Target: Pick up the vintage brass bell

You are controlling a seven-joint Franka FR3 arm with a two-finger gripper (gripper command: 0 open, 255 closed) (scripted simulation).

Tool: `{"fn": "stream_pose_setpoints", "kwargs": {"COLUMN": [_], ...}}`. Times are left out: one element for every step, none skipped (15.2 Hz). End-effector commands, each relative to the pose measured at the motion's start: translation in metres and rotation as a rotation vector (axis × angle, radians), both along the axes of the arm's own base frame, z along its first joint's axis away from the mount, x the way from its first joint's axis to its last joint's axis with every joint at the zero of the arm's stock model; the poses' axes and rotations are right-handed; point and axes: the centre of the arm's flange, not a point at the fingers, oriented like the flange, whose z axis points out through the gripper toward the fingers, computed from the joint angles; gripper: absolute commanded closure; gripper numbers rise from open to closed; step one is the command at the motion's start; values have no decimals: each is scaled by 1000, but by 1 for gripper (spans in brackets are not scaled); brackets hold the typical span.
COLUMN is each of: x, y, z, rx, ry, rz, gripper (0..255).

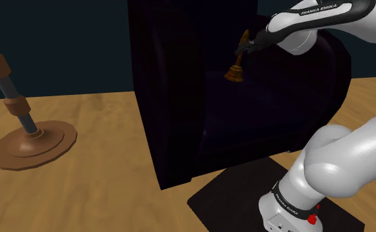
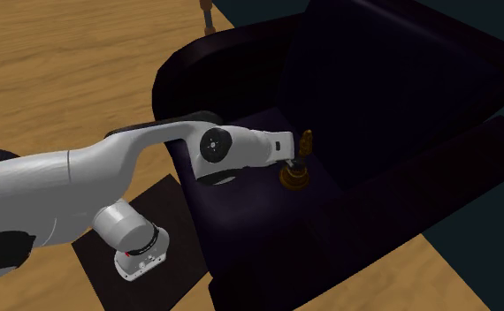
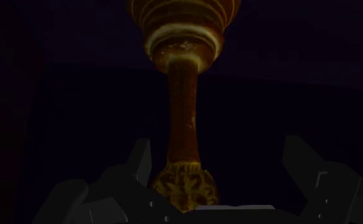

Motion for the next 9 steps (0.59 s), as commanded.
{"fn": "stream_pose_setpoints", "kwargs": {"x": [8,9,9,9,9,9,9,9,9], "y": [-20,-22,-22,-22,-22,-22,-22,-22,-22], "z": [2,2,-3,-8,-14,-19,-24,-29,-38], "rx": [-12,-13,-13,-13,-13,-13,-13,-13,-13], "ry": [-59,-66,-66,-66,-66,-66,-66,-66,-66], "rz": [-5,-6,-6,-6,-6,-6,-6,-6,-6], "gripper": [0,0,0,0,0,0,0,0,0]}}
